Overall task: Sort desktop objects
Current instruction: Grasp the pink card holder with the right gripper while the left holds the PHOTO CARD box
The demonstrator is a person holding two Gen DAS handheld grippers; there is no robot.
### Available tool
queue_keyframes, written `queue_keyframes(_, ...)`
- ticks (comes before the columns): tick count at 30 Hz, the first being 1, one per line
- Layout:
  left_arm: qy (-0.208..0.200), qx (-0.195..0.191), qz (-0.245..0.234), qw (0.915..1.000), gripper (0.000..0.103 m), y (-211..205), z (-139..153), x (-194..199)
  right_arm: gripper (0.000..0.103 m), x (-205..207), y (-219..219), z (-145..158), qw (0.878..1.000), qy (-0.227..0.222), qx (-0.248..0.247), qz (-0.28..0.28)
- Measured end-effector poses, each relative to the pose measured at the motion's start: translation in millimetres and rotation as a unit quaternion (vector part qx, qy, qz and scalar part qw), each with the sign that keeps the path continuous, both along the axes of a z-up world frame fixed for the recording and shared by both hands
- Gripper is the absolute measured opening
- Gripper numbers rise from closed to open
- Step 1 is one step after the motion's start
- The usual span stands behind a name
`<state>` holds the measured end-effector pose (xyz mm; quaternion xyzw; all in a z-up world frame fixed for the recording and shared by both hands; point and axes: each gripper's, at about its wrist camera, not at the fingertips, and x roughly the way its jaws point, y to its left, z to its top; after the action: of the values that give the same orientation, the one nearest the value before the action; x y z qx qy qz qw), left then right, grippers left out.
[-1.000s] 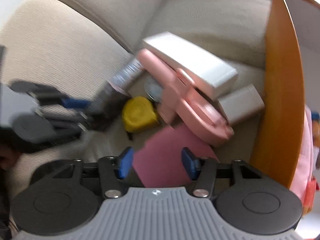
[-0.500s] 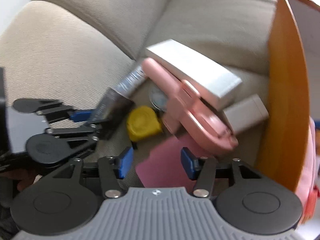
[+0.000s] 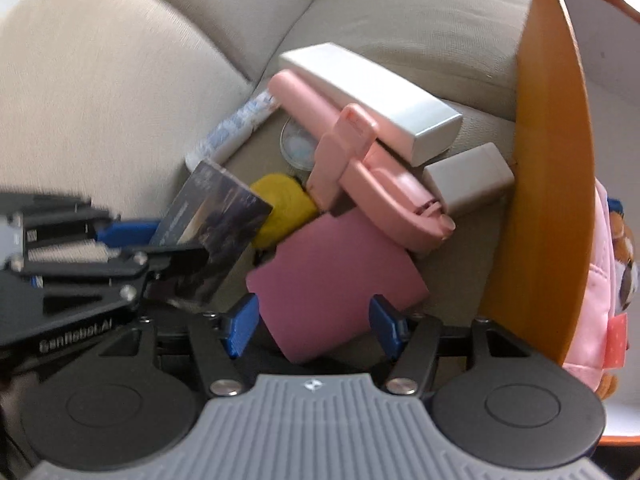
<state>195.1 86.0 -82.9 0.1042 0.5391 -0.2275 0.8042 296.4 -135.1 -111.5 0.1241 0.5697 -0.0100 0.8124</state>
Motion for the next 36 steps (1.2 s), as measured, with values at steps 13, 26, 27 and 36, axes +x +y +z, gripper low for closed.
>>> queue_keyframes(13,0.022,-0.01,-0.004,0.9997,0.025,3.7,-4.8,-5.9,0.072,12.7,-5.4,-27.4,0.999,0.036,0.002,0.032)
queue_keyframes(26,0.032,-0.034,0.041,0.9981,0.026,13.0,-14.3,-3.1,0.06,27.7,-4.0,5.0,0.984,-0.066,-0.123,0.109)
queue_keyframes(27,0.031,-0.037,0.048,0.9977,0.026,14.7,-14.2,-4.1,0.06,25.4,-3.7,6.5,0.987,-0.066,-0.105,0.106)
queue_keyframes(36,0.022,-0.059,0.117,0.9911,0.026,36.8,-12.7,-11.0,0.078,23.8,20.4,0.4,0.991,-0.042,-0.105,0.074)
